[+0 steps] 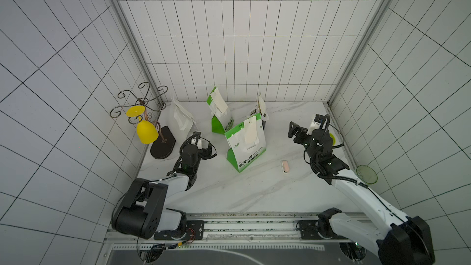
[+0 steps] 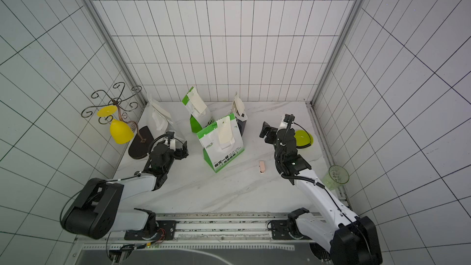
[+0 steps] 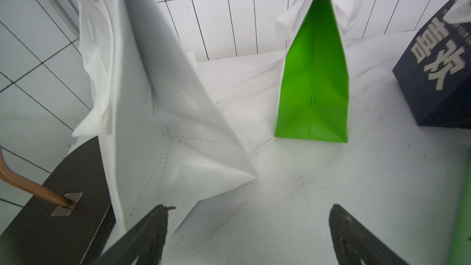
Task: Staple the receipts to the bags
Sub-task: Reset both arms
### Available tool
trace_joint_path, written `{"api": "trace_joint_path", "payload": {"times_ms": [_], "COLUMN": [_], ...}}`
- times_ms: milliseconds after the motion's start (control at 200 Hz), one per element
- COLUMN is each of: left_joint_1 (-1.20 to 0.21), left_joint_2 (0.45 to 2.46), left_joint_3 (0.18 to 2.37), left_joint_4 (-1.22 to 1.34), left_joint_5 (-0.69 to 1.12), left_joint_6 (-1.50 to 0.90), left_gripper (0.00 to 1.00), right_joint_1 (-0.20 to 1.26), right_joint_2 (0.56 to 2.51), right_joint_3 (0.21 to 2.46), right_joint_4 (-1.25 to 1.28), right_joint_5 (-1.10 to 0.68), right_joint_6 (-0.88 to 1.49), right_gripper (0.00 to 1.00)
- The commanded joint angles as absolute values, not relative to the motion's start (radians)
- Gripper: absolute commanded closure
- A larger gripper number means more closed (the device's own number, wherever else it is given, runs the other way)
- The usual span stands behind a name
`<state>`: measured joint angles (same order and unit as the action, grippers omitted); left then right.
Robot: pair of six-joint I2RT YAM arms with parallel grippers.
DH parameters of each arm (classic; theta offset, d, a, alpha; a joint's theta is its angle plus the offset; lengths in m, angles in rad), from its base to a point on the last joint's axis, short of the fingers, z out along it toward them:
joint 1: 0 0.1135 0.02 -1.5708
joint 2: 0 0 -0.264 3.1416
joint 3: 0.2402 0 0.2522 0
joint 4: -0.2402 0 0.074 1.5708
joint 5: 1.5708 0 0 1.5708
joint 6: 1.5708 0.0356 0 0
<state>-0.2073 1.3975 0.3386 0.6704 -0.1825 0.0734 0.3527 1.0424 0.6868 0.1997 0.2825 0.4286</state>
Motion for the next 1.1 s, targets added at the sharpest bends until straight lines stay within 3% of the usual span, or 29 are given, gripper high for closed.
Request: {"api": "trace_joint_path", "payload": {"times_ms": [0,195,320,395,445,520,665,835,1094], "left_joint_1": [-0.15,-0.097,-0.079,-0.076,-0.078,-0.08,-0.081,-0.08,-0.081], "left_joint_2": [1.423,1.591,1.555,1.565,1.572,1.57,1.556,1.557,1.558], "left_joint_3": [0.354,0.302,0.349,0.374,0.37,0.37,0.375,0.375,0.374], "left_joint_4": [0.847,1.132,0.977,0.941,0.964,0.959,0.928,0.932,0.933], "left_joint_5": [-0.121,-0.041,-0.049,-0.108,-0.15,-0.154,-0.157,-0.156,-0.155], "left_joint_6": [0.103,0.086,0.056,0.031,0.023,0.026,0.024,0.024,0.023], "left_gripper": [0.04,0.04,0.03,0.03,0.03,0.03,0.03,0.03,0.03], "right_joint_1": [0.336,0.331,0.304,0.26,0.242,0.227,0.15,0.036,-0.003], "right_joint_2": [1.038,1.026,1.023,1.019,1.01,0.999,1.083,1.252,1.494], "right_joint_3": [0.623,0.587,0.589,0.571,0.555,0.49,0.401,0.337,0.256], "right_joint_4": [0.257,0.303,0.3,0.325,0.347,0.485,0.686,0.868,1.21], "right_joint_5": [0.316,0.386,0.429,0.417,0.471,0.503,0.467,0.348,0.261], "right_joint_6": [0.422,0.436,0.413,0.381,0.368,0.265,0.124,0.089,0.041], "right_gripper": [0.01,0.01,0.01,0.13,0.15,0.09,0.07,0.03,0.01]}}
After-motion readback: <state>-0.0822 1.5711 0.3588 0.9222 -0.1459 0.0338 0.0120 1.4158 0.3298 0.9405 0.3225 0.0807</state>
